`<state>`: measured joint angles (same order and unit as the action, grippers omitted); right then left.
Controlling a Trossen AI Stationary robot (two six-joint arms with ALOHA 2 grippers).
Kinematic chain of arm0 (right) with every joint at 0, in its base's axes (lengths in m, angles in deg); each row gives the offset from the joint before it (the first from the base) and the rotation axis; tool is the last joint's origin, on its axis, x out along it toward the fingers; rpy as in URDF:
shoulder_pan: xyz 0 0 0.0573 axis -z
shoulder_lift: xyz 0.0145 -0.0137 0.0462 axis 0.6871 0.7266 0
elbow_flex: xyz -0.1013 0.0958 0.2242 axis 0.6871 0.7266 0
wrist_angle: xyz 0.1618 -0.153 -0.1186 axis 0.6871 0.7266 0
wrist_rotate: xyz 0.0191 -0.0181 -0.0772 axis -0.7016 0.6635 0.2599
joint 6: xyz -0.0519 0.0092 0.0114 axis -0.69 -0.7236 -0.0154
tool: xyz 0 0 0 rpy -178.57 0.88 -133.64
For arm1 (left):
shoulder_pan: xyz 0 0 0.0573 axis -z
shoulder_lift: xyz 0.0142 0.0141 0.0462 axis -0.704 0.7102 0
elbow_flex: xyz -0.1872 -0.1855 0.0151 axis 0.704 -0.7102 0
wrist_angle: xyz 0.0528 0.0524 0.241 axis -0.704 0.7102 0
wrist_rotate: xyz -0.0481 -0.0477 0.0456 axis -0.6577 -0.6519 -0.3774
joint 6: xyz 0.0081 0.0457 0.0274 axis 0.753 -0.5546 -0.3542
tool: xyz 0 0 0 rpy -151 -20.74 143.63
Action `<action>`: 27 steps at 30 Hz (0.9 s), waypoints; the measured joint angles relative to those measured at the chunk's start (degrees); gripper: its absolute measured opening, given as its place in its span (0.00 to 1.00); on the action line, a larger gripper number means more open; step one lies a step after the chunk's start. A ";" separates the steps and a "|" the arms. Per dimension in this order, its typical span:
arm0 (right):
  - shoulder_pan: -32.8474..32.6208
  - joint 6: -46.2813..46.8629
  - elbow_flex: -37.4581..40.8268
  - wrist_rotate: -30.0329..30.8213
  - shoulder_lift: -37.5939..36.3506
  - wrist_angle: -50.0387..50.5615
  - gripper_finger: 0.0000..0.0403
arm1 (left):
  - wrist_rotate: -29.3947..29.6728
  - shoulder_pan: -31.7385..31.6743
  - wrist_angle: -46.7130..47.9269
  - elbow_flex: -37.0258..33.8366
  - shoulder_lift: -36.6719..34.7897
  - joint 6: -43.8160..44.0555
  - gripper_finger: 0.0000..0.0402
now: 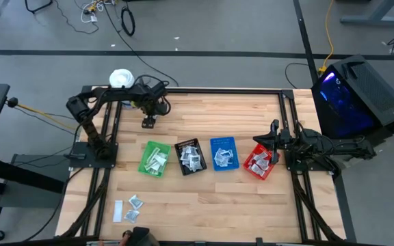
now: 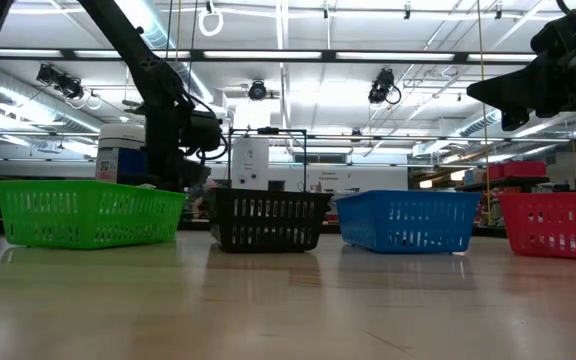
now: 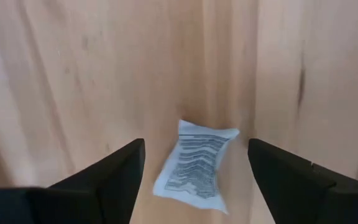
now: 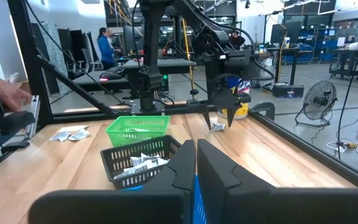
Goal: Pick & Place First Aid Supplies
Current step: Put the towelette pack into the black basket
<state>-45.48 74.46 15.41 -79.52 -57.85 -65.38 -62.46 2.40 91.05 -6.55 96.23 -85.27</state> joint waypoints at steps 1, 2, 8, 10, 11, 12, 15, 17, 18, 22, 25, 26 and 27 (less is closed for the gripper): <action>0.02 0.00 0.00 0.00 0.02 0.00 0.06 | -0.32 -0.16 0.14 -0.01 0.37 0.34 0.74; 0.02 0.00 0.00 0.02 0.01 0.00 0.06 | -0.37 -0.25 -0.01 -0.01 0.74 0.55 0.74; 0.02 0.00 0.00 0.00 0.00 0.00 0.06 | -0.33 -0.25 0.01 0.17 1.62 0.54 0.73; 0.01 0.00 0.01 0.01 0.01 0.00 0.06 | -0.41 -0.25 -0.05 0.16 1.62 0.50 0.72; 0.02 0.00 0.01 0.00 0.01 0.00 0.06 | -0.43 -0.25 0.03 0.16 1.62 0.46 0.71; 0.01 0.00 0.00 0.01 0.01 0.00 0.06 | -0.45 -0.25 0.14 0.14 1.64 0.47 0.69; 0.01 0.00 0.00 0.00 0.00 -0.02 0.06 | -1.03 -0.23 0.47 0.10 1.66 0.46 0.60; 0.01 0.00 0.02 0.00 0.00 0.00 0.06 | -1.58 -0.22 0.79 0.05 1.67 0.37 0.53; 0.01 0.00 0.00 0.00 0.01 0.00 0.06 | -1.77 -0.22 0.97 0.05 1.71 0.21 0.49; 0.02 0.00 0.00 0.00 0.02 0.00 0.06 | -1.92 -0.14 1.58 0.01 1.71 -0.99 0.37; 0.02 0.00 0.01 0.00 0.00 0.00 0.06 | -1.94 -0.13 1.68 0.01 1.73 -0.62 0.31; 0.00 0.00 0.00 0.00 0.00 0.00 0.06 | -1.92 -0.08 1.69 0.01 1.73 -0.59 0.29; 0.02 0.00 0.01 0.00 0.01 0.00 0.06 | -1.88 0.08 1.69 0.01 1.73 -0.57 0.29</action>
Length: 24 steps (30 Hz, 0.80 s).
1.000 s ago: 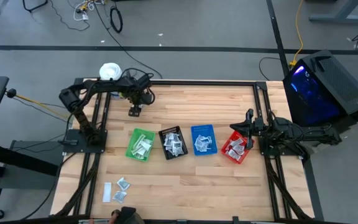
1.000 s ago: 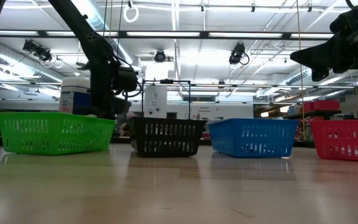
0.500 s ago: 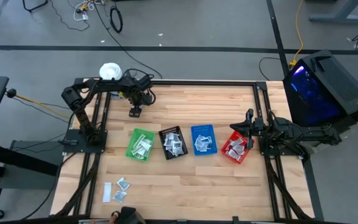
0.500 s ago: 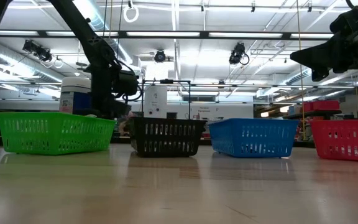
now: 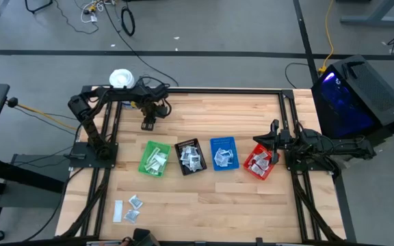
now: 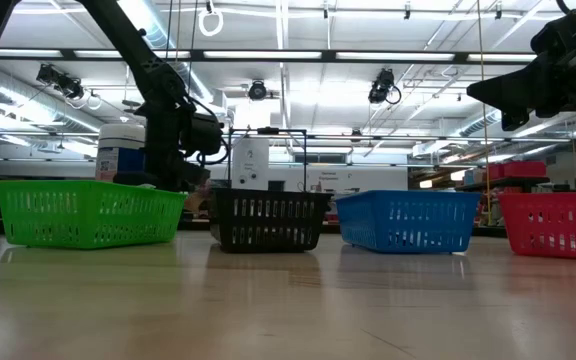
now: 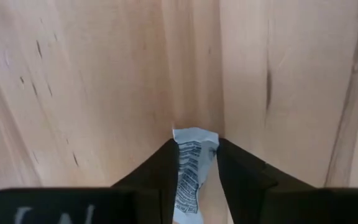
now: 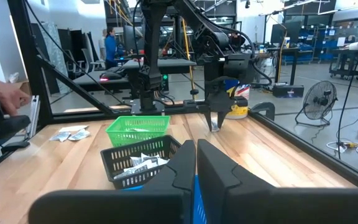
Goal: Pick & Place First Aid Supplies
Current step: Put the towelette pack into the black basket
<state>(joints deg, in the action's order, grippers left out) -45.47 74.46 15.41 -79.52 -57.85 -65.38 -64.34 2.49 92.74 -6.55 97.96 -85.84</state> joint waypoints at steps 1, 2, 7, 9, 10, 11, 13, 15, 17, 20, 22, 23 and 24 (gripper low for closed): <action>0.00 0.00 -0.01 0.01 0.00 0.00 0.06 | 0.18 0.17 0.01 0.00 0.00 0.00 0.28; 0.00 0.00 -0.01 0.00 -0.01 0.00 0.06 | 0.31 0.22 0.01 -0.01 0.00 0.00 0.28; 0.00 0.00 -0.01 0.00 0.00 0.00 0.06 | 0.46 0.45 -0.07 -0.02 -0.02 1.25 0.30; 0.00 0.00 -0.01 0.00 0.02 0.00 0.06 | 0.57 0.47 -0.09 -0.10 -0.31 1.51 0.31; -0.01 0.00 0.00 0.01 -0.01 0.00 0.06 | 0.64 0.47 -0.09 -0.12 -0.45 1.51 0.32; -0.01 0.00 -0.01 0.00 0.00 -0.01 0.06 | 0.83 0.61 -0.16 -0.17 -0.70 1.52 0.33; 0.00 0.02 -0.01 0.00 -0.01 0.00 0.06 | 1.50 0.72 -0.33 -0.22 -1.82 1.53 0.34; 0.00 0.00 -0.01 0.00 -0.01 0.00 0.06 | 2.23 0.72 -0.39 -0.17 -3.05 1.53 0.35; -0.02 0.00 0.01 0.02 0.01 0.00 0.06 | 2.36 0.72 -0.12 -0.17 -4.14 1.53 0.35; -0.01 0.00 0.01 0.02 0.01 0.00 0.06 | 2.34 0.73 -0.10 -0.17 -6.38 1.53 0.36; 0.00 0.00 0.01 0.01 0.01 0.00 0.06 | 2.28 1.03 -0.11 -0.15 -8.10 1.60 0.36; 0.00 0.00 -0.01 0.00 0.00 0.00 0.06 | 2.26 1.30 -0.13 -0.11 -8.92 1.85 0.36; 0.00 0.02 -0.01 0.00 0.01 0.00 0.06 | 2.17 1.58 -0.15 -0.11 -9.80 2.16 0.36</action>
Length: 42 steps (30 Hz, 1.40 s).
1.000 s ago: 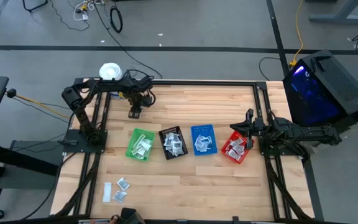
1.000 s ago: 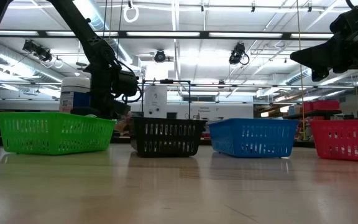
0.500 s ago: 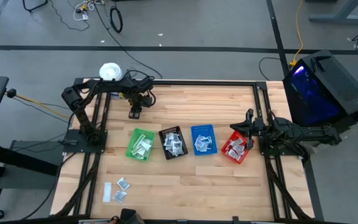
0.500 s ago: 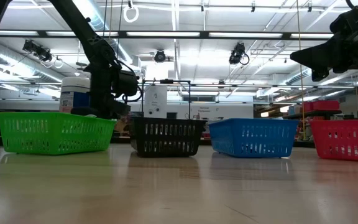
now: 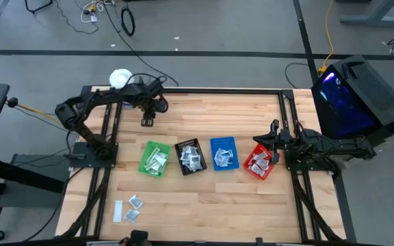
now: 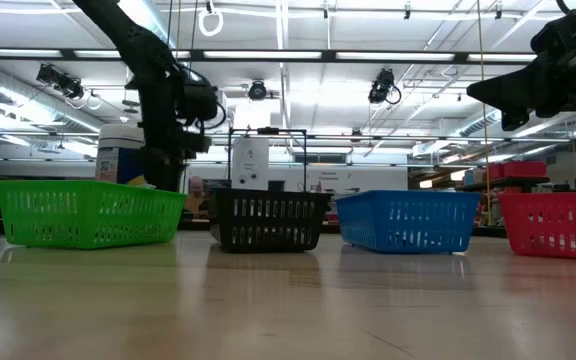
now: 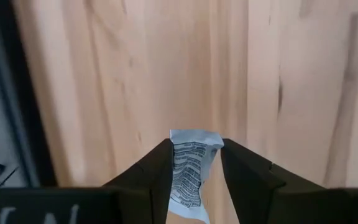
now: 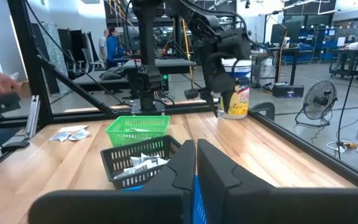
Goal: Pick & Place First Aid Supplies
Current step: Put the towelette pack into the black basket
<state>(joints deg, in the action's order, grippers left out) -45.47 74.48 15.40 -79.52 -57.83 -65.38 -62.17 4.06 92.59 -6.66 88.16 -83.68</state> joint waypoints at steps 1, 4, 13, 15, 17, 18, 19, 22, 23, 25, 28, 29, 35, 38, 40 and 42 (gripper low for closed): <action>-0.01 -0.02 0.00 0.02 -0.01 0.00 0.06 | 0.01 0.35 0.03 0.00 -0.94 0.86 0.36; -0.01 -0.02 0.01 0.01 -0.01 0.00 0.06 | -0.04 2.05 -0.14 0.20 -3.36 3.73 0.36; 0.00 -0.02 0.02 0.02 0.00 0.00 0.06 | -0.53 11.91 -0.06 0.22 -6.38 14.32 0.36; -0.02 -0.02 0.01 0.01 -0.01 0.00 0.06 | -1.03 14.07 -0.22 0.22 -6.38 15.54 0.36; 0.00 -0.02 0.02 0.00 0.00 0.00 0.06 | -1.36 16.13 -0.70 0.22 -6.38 16.39 0.36; 0.00 0.00 0.00 0.02 -0.02 0.00 0.06 | -1.54 17.07 -1.00 0.22 -6.38 16.97 0.36; -0.02 -0.02 0.02 0.02 0.00 0.00 0.06 | -1.55 18.04 -1.53 0.22 -6.38 17.45 0.36; -0.01 -0.02 0.00 0.01 -0.02 -0.01 0.06 | -1.58 20.79 -2.76 0.22 -6.38 18.99 0.36; -0.01 -0.02 0.02 0.02 -0.01 0.00 0.06 | -1.58 21.69 -3.36 0.22 -6.38 19.22 0.36; 0.00 -0.02 0.01 0.02 -0.02 -0.01 0.06 | -1.58 23.36 -4.19 0.24 -6.38 19.30 0.36; -0.02 -0.02 0.02 0.02 -0.02 0.00 0.06 | -1.60 25.60 -4.85 0.99 -6.38 19.50 0.36; -0.02 -0.02 0.02 0.00 0.00 0.00 0.06 | -1.60 26.23 -5.06 1.67 -6.38 20.10 0.36; -0.02 -0.02 0.00 0.02 -0.02 0.00 0.06 | -2.66 29.42 -8.12 6.35 -6.38 24.14 0.36; 0.00 -0.02 0.00 0.02 -0.01 0.00 0.06 | -5.98 31.06 -11.04 7.80 -6.38 26.52 0.36; -0.01 -0.01 0.01 0.01 0.00 0.00 0.06 | -8.41 32.17 -13.41 8.14 -6.38 27.88 0.36; 0.00 -0.02 0.00 0.00 -0.02 0.00 0.06 | -10.22 33.24 -15.10 8.15 -6.38 29.30 0.36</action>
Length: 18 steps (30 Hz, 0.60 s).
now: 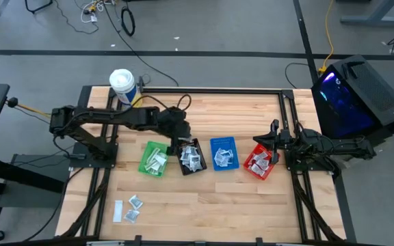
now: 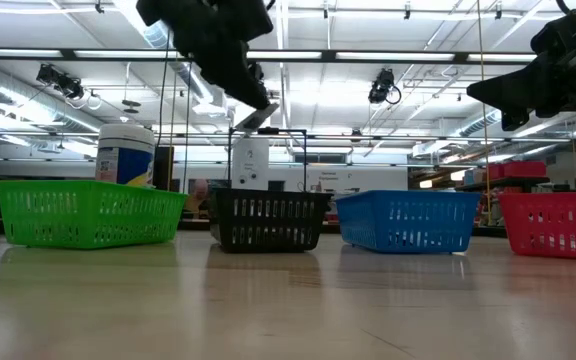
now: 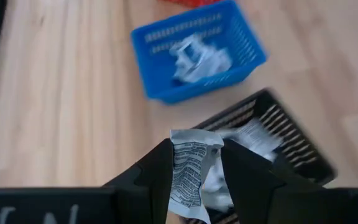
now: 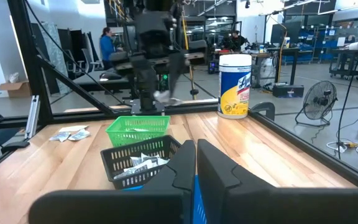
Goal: Pick & Place First Aid Supplies
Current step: Put the towelette pack into the black basket
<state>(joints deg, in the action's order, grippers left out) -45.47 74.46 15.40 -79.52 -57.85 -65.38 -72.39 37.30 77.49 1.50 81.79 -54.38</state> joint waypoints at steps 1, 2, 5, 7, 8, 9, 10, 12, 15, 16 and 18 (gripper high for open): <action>0.00 0.00 0.02 0.00 0.02 0.00 0.06 | -0.65 0.56 -0.67 0.00 0.00 0.59 0.36; -0.01 0.00 0.01 0.01 0.00 -0.01 0.06 | -1.13 1.09 -1.11 0.00 0.00 1.51 0.36; 0.00 0.00 0.00 0.02 0.00 0.00 0.06 | -1.70 2.55 -1.06 0.00 0.02 3.20 0.36; 0.00 0.00 0.00 0.02 0.00 0.00 0.06 | -1.76 3.33 -1.12 0.00 0.02 4.75 0.36; -0.01 0.00 0.01 0.02 0.02 0.00 0.06 | -1.77 3.67 -1.10 0.00 0.02 5.39 0.36; 0.00 0.00 0.00 0.02 0.01 0.00 0.06 | -1.79 3.95 -1.10 0.00 0.03 6.28 0.36; 0.00 0.00 0.00 0.01 0.02 0.00 0.06 | -1.78 4.18 -1.17 0.00 0.17 6.84 0.36; -0.01 0.00 0.01 0.00 0.02 0.00 0.06 | -1.74 4.56 -1.44 0.00 0.91 8.42 0.36; -0.01 0.00 0.02 0.01 0.02 0.00 0.06 | -1.74 4.88 -1.78 -0.02 2.63 12.04 0.36; 0.00 0.00 0.02 0.02 0.00 0.00 0.06 | -1.75 4.90 -1.83 -0.02 3.27 13.31 0.36; -0.02 0.01 0.01 0.02 0.01 0.00 0.06 | -1.73 4.88 -2.11 -0.04 4.58 15.39 0.36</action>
<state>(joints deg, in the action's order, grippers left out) -45.49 74.47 15.41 -79.50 -57.84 -65.38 -74.12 42.18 75.38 1.45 86.37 -38.99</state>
